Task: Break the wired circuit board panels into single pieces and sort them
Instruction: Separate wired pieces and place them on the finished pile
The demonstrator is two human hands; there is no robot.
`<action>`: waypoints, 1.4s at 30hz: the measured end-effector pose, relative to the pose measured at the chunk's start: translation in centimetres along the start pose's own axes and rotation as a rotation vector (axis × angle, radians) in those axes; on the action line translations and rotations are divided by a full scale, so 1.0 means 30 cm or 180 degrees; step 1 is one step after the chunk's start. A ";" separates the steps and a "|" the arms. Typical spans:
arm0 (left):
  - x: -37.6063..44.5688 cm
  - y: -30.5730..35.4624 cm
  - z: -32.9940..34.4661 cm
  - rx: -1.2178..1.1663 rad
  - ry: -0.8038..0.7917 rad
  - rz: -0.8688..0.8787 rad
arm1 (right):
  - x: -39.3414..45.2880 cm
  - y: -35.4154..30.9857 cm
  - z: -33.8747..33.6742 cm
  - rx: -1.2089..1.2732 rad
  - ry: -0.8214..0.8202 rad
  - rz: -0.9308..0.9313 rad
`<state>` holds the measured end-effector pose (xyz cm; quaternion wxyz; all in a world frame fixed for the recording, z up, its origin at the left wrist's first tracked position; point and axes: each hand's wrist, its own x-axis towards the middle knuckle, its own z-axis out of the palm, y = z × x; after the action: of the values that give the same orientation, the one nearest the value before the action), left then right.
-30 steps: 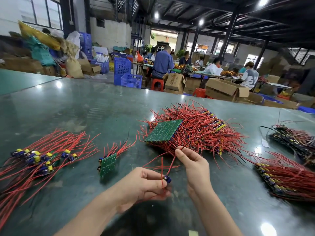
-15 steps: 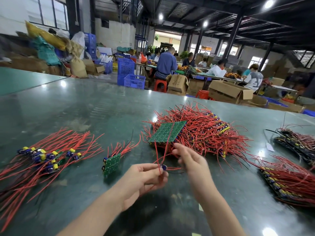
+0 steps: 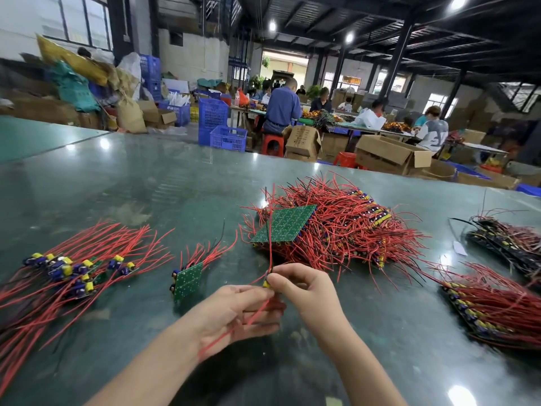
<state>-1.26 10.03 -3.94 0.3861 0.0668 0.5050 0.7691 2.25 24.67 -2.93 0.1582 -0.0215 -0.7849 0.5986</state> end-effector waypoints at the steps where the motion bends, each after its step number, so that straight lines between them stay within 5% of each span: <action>1: 0.000 0.000 -0.001 0.0030 0.0009 -0.0041 | -0.001 0.000 0.003 -0.0067 0.0030 -0.0049; 19: -0.001 -0.015 0.038 0.0180 -0.0382 0.0188 | -0.006 -0.011 0.003 0.0626 0.0416 0.0103; 24: 0.012 -0.037 0.054 0.0655 0.0244 0.0356 | 0.003 -0.014 -0.006 0.0134 0.0200 -0.0077; 38: 0.030 -0.080 0.058 0.2320 0.1085 0.1907 | -0.016 -0.002 0.046 0.0407 0.0795 -0.0180; 42: 0.027 -0.077 0.058 0.2054 0.1017 0.1738 | -0.026 0.002 0.051 0.0182 0.1003 -0.0312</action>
<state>0.25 12.27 -5.25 0.0456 0.1950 0.7360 0.6466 2.57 23.10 -3.52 0.3090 -0.0722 -0.7331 0.6015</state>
